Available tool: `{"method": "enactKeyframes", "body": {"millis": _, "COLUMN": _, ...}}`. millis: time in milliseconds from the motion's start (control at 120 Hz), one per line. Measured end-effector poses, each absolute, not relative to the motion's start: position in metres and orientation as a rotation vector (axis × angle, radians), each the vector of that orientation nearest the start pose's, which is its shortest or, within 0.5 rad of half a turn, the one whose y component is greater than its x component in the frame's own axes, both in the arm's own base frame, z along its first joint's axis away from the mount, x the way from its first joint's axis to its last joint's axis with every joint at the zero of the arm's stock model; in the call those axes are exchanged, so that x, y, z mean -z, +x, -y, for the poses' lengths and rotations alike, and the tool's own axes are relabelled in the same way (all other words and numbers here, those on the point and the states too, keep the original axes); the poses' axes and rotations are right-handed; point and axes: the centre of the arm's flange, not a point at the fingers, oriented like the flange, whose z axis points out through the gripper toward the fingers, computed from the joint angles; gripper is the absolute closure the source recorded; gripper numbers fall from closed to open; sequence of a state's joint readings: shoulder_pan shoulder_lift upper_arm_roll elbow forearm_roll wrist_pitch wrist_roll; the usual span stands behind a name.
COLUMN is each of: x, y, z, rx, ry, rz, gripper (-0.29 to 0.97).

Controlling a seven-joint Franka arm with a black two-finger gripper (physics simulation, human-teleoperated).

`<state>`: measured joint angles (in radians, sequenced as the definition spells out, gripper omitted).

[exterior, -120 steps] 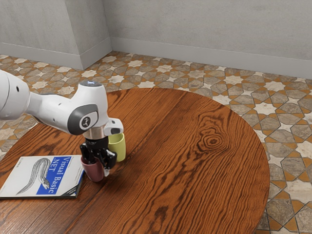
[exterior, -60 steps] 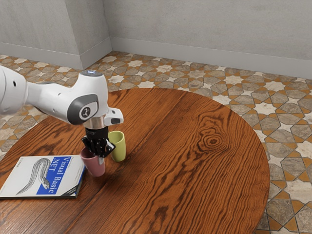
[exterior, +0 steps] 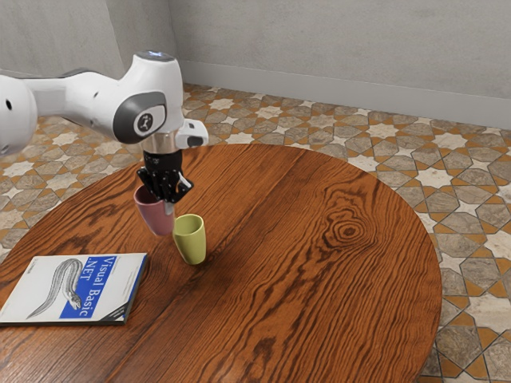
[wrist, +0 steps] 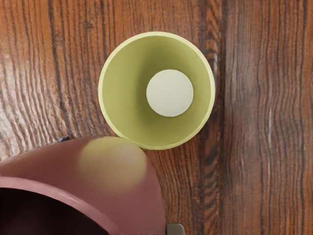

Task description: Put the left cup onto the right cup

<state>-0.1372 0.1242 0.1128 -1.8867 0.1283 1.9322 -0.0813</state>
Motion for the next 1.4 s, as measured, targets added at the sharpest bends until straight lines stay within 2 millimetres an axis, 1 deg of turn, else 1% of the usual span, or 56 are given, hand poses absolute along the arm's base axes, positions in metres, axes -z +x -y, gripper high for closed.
{"method": "enactKeyframes", "body": {"millis": 100, "x": -0.453, "y": 0.592, "z": 0.007, "rx": -0.094, "ry": -2.995, "rz": 0.015, "gripper": 0.78}}
{"method": "enactKeyframes", "body": {"millis": 183, "x": -0.456, "y": 0.605, "z": 0.006, "rx": -0.109, "ry": -2.987, "rz": 0.021, "gripper": 0.78}}
{"method": "enactKeyframes", "body": {"millis": 308, "x": -0.45, "y": 0.628, "z": 0.015, "rx": -0.148, "ry": -2.98, "rz": 0.006, "gripper": 0.78}}
{"method": "enactKeyframes", "body": {"millis": 392, "x": -0.444, "y": 0.637, "z": 0.02, "rx": -0.174, "ry": -2.977, "rz": -0.003, "gripper": 0.78}}
{"method": "enactKeyframes", "body": {"millis": 558, "x": -0.434, "y": 0.648, "z": 0.021, "rx": -0.216, "ry": -2.982, "rz": -0.006, "gripper": 0.79}}
{"method": "enactKeyframes", "body": {"millis": 908, "x": -0.42, "y": 0.656, "z": 0.029, "rx": -0.249, "ry": -2.987, "rz": -0.024, "gripper": 0.78}}
{"method": "enactKeyframes", "body": {"millis": 1083, "x": -0.403, "y": 0.656, "z": 0.029, "rx": -0.29, "ry": -2.984, "rz": -0.022, "gripper": 0.78}}
{"method": "enactKeyframes", "body": {"millis": 1283, "x": -0.399, "y": 0.656, "z": 0.029, "rx": -0.301, "ry": -2.984, "rz": -0.02, "gripper": 0.78}}
{"method": "enactKeyframes", "body": {"millis": 1300, "x": -0.399, "y": 0.656, "z": 0.029, "rx": -0.301, "ry": -2.984, "rz": -0.021, "gripper": 0.77}}
{"method": "enactKeyframes", "body": {"millis": 1400, "x": -0.398, "y": 0.655, "z": 0.031, "rx": -0.304, "ry": -2.989, "rz": -0.021, "gripper": 0.54}}
